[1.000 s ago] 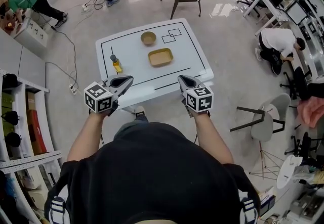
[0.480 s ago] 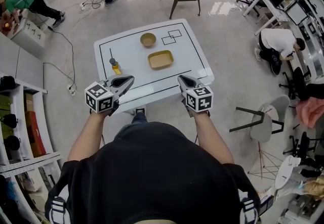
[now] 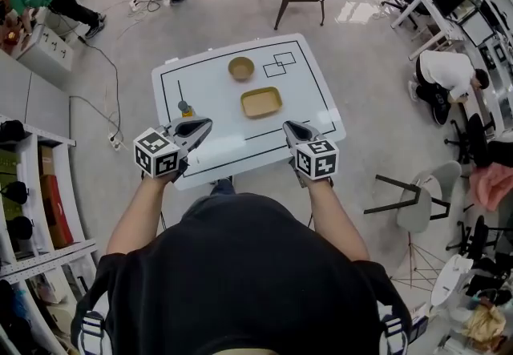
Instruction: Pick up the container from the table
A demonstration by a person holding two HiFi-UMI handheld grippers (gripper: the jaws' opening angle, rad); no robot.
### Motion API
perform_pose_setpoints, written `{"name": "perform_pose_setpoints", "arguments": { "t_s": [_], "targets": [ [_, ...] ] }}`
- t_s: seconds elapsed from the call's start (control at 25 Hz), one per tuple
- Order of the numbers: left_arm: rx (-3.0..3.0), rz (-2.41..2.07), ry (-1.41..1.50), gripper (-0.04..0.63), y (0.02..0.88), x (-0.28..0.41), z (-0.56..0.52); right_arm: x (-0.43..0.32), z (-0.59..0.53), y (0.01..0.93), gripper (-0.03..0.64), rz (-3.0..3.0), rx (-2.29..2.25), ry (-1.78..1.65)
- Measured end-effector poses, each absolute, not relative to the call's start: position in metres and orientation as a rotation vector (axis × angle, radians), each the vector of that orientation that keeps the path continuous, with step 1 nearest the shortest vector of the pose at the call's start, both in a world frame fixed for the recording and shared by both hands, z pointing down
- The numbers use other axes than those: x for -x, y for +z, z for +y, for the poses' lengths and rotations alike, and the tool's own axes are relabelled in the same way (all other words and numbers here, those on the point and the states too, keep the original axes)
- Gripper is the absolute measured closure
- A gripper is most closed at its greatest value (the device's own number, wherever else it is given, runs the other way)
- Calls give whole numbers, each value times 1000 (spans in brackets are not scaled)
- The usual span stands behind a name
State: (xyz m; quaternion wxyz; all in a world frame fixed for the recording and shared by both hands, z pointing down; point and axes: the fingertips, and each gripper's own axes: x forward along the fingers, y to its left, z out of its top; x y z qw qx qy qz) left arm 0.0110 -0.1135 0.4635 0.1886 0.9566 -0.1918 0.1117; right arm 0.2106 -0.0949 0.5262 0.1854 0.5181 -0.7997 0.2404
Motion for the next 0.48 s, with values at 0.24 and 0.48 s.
{"name": "perform_pose_setpoints", "arguments": {
  "t_s": [0.24,0.48],
  "targets": [
    [-2695,-536,323,589,462,-14,-133,-208,-114,535,598,-2253,-1447,698],
    [-2688,-541,330,589,464,-12,-151,-212,-129,543,597,-2239,-1449,717]
  ]
}}
